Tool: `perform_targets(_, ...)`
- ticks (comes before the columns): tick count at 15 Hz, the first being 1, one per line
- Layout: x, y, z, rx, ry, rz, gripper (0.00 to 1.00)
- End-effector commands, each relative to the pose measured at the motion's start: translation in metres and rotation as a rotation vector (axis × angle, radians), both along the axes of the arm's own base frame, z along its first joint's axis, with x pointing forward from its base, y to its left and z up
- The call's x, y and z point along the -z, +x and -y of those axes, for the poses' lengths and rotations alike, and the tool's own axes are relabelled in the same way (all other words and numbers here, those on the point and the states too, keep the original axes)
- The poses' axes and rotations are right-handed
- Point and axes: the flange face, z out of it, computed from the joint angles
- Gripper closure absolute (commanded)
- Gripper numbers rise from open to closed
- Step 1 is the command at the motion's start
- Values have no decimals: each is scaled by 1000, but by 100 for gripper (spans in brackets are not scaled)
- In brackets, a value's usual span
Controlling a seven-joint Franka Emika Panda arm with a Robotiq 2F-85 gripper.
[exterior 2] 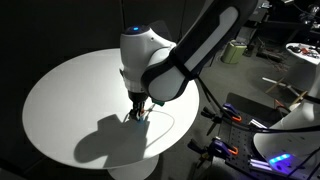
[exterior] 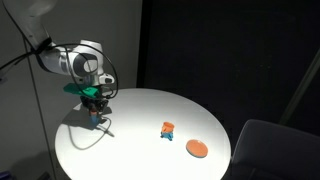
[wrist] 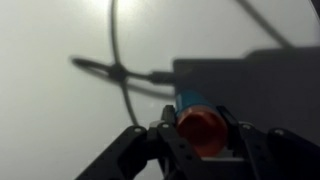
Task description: Pick up the stacked blue and orange cups and move them to the left side of the table
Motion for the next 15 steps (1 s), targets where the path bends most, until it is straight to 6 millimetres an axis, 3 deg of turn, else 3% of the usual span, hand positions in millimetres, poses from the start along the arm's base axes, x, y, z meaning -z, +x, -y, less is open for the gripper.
perform_targets(1, 7, 12, 0, 0, -16, -2, 81)
perform_targets(9, 15, 20, 3, 2, -23, -6, 81)
perform_targets(10, 15, 20, 3, 1, -25, -4, 31)
perform_targets(11, 14, 21, 3, -1, -27, -2, 30)
perform_targets(15, 12, 20, 3, -8, -36, 4, 1)
